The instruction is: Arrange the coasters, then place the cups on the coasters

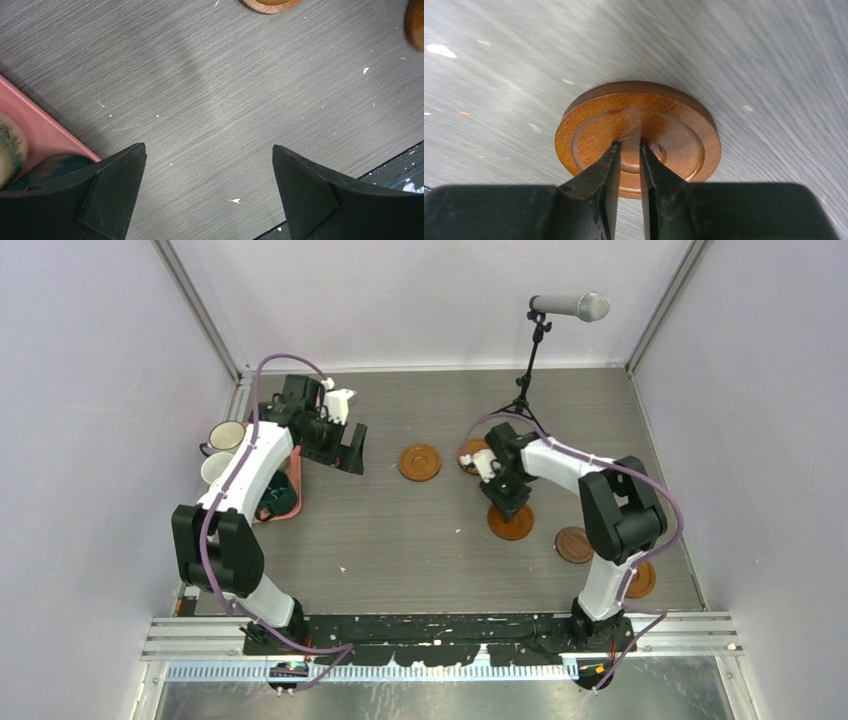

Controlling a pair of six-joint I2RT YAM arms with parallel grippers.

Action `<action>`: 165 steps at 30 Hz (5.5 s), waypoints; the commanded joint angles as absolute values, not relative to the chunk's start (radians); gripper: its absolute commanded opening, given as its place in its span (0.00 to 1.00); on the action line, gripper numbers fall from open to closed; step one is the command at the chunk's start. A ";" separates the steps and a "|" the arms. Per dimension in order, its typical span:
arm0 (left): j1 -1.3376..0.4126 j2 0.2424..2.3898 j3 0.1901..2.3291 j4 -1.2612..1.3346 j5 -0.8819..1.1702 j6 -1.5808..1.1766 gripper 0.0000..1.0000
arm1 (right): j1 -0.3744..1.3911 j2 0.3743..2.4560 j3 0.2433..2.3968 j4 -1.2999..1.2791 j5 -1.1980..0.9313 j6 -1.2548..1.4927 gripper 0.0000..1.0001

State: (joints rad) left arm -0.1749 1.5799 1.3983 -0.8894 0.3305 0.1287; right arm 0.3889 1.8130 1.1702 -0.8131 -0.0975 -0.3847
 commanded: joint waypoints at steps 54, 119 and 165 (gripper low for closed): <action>-0.091 1.466 1.434 -1.011 0.394 0.150 1.00 | 0.051 1.493 1.255 -1.176 -0.276 -0.518 0.74; -0.094 1.377 1.392 -0.993 0.346 0.128 1.00 | 0.026 1.325 0.817 -0.829 0.048 -0.582 0.49; -0.094 1.346 1.366 -0.993 0.313 0.148 1.00 | 0.448 1.717 1.030 -0.636 -0.129 -0.324 0.33</action>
State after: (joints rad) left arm -0.0921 1.3869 1.3670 -1.0065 0.3138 0.1383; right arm 0.4080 1.6482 0.9825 -0.7399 -0.0170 -0.3782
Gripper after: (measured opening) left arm 0.996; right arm 0.330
